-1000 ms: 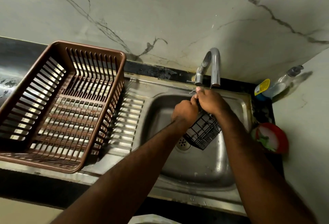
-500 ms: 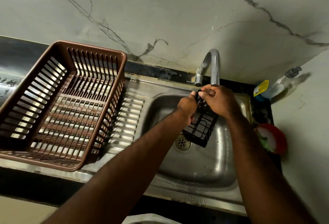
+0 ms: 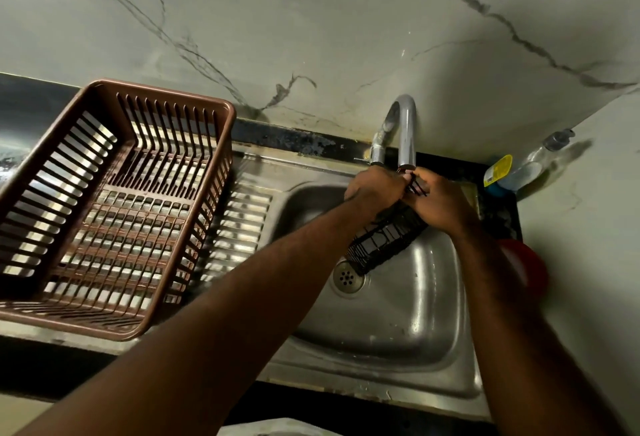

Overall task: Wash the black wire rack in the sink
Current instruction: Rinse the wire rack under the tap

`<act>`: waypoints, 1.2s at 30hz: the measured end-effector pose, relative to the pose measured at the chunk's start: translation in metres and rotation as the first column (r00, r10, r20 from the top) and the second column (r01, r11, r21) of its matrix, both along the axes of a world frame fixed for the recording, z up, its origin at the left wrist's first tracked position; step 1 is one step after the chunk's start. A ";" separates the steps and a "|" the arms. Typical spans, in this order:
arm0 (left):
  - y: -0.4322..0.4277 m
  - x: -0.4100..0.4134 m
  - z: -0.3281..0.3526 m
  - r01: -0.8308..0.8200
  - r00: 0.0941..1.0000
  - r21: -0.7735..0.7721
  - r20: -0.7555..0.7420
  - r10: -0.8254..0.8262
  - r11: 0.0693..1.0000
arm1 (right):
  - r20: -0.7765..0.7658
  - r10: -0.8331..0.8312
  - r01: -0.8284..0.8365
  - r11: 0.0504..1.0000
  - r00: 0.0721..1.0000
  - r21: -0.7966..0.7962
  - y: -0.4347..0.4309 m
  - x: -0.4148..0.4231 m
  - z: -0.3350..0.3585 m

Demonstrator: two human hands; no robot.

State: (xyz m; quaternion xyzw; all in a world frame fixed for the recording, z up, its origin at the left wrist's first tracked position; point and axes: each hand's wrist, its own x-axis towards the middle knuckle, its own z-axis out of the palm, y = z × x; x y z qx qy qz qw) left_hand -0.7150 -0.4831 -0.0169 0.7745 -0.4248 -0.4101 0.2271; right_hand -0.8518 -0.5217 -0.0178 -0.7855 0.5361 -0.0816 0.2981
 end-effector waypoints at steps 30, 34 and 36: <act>0.004 -0.022 0.000 -0.076 0.997 0.037 0.006 0.076 0.996 | -0.061 -0.484 0.480 0.874 0.873 -0.068 0.015 -0.006 0.030; -0.005 -0.016 -0.004 0.000 0.999 0.073 0.053 -0.004 0.997 | -0.057 -0.497 0.495 0.868 0.866 -0.045 0.019 -0.005 0.033; -0.007 -0.007 -0.008 0.062 0.988 0.092 0.137 -0.074 0.994 | -0.030 -0.497 0.498 0.867 0.867 0.017 0.022 -0.004 0.034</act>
